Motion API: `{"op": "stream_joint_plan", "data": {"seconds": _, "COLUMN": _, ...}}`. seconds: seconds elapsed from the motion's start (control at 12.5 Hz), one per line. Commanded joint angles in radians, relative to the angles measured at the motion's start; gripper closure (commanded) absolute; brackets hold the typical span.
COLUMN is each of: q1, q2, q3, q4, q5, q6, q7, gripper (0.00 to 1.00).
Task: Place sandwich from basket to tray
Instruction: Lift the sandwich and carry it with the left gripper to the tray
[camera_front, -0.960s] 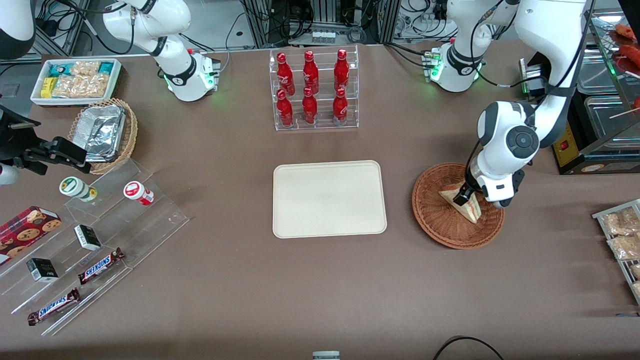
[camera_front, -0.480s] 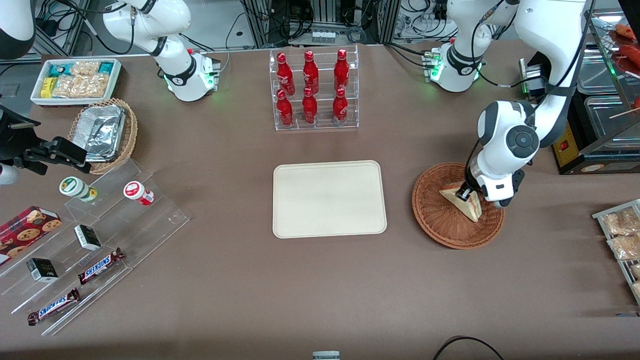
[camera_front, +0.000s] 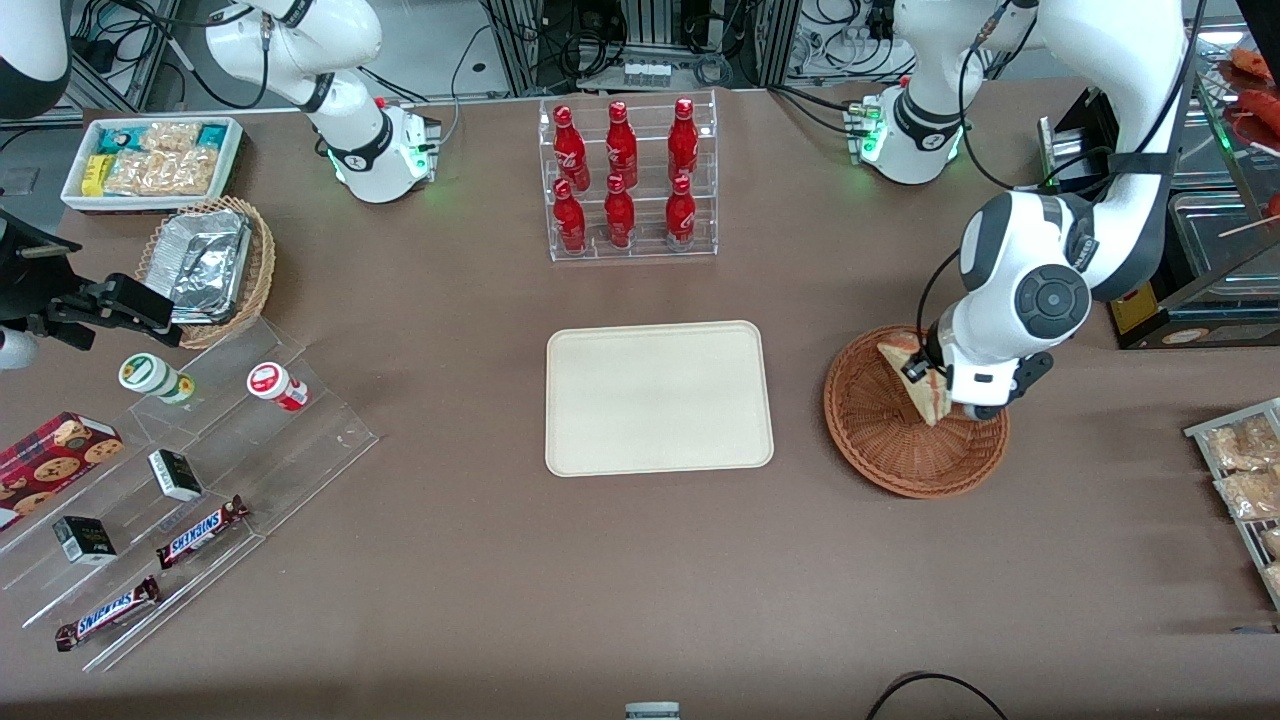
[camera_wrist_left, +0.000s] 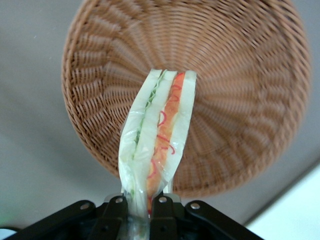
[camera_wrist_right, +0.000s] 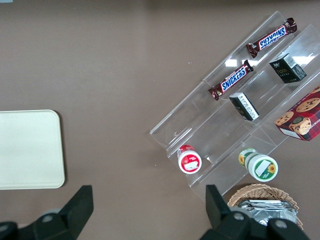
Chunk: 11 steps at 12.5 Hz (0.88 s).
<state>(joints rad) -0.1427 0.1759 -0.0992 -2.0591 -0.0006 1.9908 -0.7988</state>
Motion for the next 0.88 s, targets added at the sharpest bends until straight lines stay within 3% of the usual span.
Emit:
{"op": "stream_joint_plan", "data": {"seconds": 0.0, "q1": -0.006, "q2": 0.002, "q3": -0.052, "q4": 0.045, "q5": -0.006, "q6": -0.036, "q7": 0.087, "gripper": 0.97}}
{"op": "stream_joint_plan", "data": {"seconds": 0.4, "q1": -0.009, "q2": 0.115, "q3": -0.23, "q4": 0.18, "q5": 0.03, "q6": -0.026, "q7": 0.058, "gripper": 0.97}}
{"op": "stream_joint_plan", "data": {"seconds": 0.8, "q1": -0.176, "q2": 0.235, "q3": -0.257, "q4": 0.263, "q5": 0.209, "q6": 0.106, "q7": -0.285, "gripper": 0.97}}
